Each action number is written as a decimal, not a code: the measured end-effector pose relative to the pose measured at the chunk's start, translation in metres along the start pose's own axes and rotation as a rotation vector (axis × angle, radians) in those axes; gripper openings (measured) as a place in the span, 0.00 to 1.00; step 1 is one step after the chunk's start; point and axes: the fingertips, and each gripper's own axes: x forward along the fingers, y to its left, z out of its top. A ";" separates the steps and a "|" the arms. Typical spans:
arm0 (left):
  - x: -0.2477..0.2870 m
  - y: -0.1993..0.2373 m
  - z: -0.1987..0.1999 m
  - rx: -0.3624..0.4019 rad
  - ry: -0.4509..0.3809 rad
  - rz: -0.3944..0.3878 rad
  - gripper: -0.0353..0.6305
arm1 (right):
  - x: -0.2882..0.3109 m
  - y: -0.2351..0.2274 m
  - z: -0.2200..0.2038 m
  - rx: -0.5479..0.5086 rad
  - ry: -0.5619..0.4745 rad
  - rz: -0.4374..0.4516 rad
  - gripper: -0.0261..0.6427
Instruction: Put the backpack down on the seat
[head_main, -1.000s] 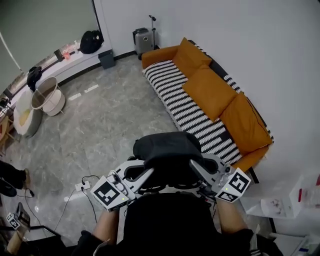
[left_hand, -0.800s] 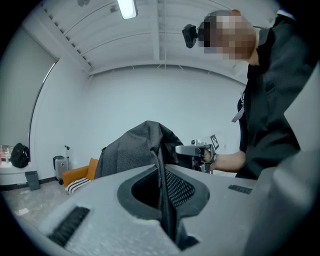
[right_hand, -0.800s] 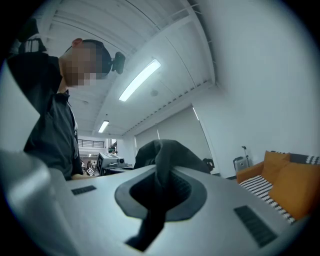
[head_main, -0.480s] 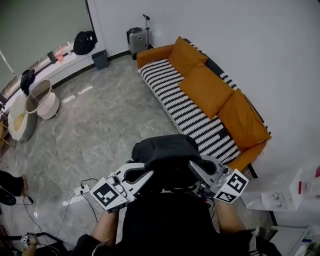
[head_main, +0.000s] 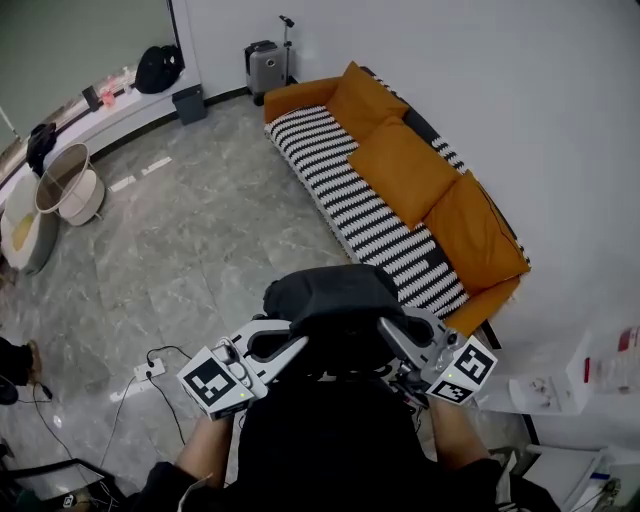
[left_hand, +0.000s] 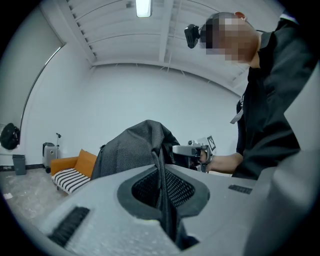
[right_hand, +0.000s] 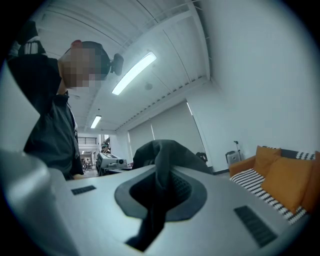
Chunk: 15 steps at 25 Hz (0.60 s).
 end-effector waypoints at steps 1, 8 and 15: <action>-0.002 -0.001 0.000 -0.001 -0.002 -0.002 0.10 | 0.000 0.002 -0.001 0.000 0.002 -0.001 0.08; -0.006 -0.004 -0.005 -0.017 -0.012 -0.009 0.10 | -0.001 0.006 -0.008 0.010 0.018 -0.017 0.08; 0.008 0.000 -0.014 -0.056 -0.002 -0.010 0.10 | -0.009 -0.007 -0.017 0.046 0.035 -0.031 0.08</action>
